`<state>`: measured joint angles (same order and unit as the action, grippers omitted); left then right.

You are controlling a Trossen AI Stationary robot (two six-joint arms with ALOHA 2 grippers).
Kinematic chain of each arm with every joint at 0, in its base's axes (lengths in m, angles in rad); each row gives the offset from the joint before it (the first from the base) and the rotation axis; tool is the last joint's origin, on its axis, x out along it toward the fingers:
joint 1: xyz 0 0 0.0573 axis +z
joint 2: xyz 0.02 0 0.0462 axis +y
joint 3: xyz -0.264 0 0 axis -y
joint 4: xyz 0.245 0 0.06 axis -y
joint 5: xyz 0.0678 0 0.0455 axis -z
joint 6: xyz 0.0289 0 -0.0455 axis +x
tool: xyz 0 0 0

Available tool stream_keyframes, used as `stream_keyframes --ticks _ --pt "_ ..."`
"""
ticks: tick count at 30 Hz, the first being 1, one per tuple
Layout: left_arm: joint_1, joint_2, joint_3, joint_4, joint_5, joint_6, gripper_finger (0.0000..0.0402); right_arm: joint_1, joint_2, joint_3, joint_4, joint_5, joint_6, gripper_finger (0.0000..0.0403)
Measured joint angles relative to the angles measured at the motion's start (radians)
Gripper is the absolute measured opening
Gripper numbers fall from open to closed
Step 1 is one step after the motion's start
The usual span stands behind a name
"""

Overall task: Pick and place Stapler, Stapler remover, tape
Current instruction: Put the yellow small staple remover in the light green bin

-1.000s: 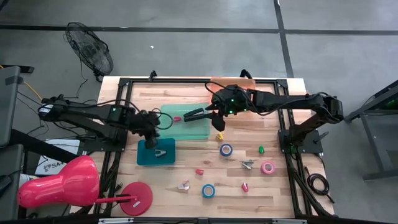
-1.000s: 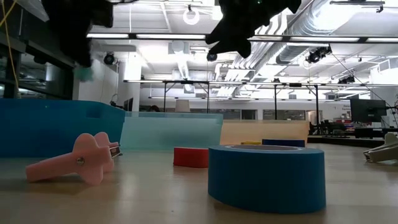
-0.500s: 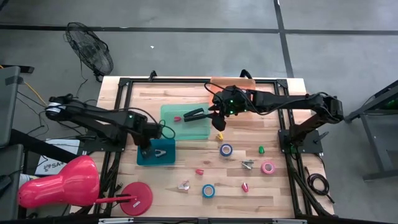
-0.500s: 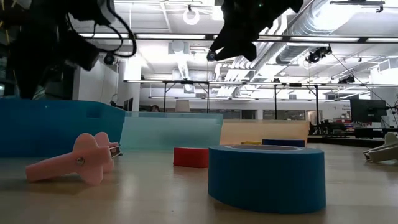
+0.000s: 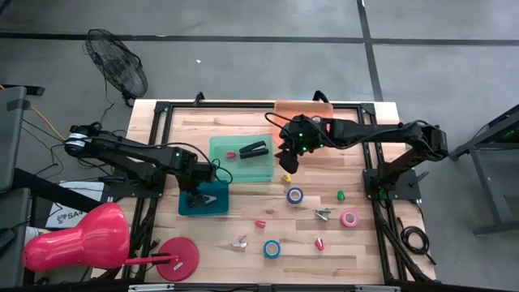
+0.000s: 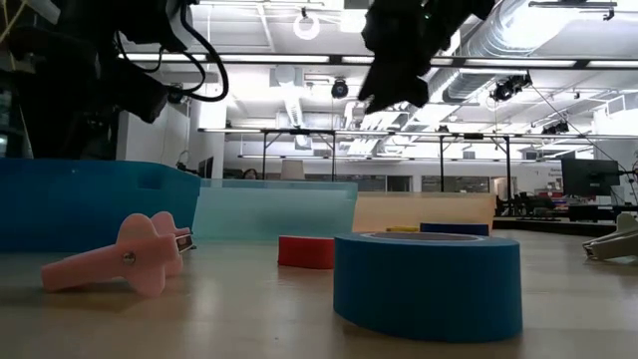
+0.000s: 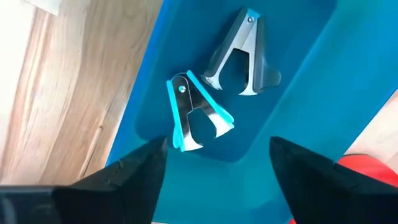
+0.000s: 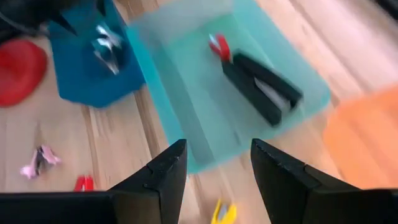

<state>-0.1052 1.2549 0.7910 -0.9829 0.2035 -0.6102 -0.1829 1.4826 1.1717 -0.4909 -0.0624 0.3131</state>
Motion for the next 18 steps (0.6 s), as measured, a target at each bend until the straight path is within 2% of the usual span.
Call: stream_keyframes --ticks 5,9,12,18 --pt "0.000 0.000 0.000 0.000 -0.001 0.000 0.0287 0.000 0.000 0.000 -0.134 0.000 0.060 0.0169" --pt "0.000 0.000 0.000 0.000 -0.011 0.000 0.0288 0.000 0.000 -0.026 -0.181 0.005 0.183 0.0169" --pt "0.000 0.000 0.000 0.000 -0.026 0.003 0.0288 0.009 0.000 -0.080 -0.177 0.002 0.269 0.0170" --pt "0.000 -0.026 0.000 0.002 -0.048 0.004 0.0288 0.067 0.001 -0.220 -0.066 0.002 0.318 0.0169"
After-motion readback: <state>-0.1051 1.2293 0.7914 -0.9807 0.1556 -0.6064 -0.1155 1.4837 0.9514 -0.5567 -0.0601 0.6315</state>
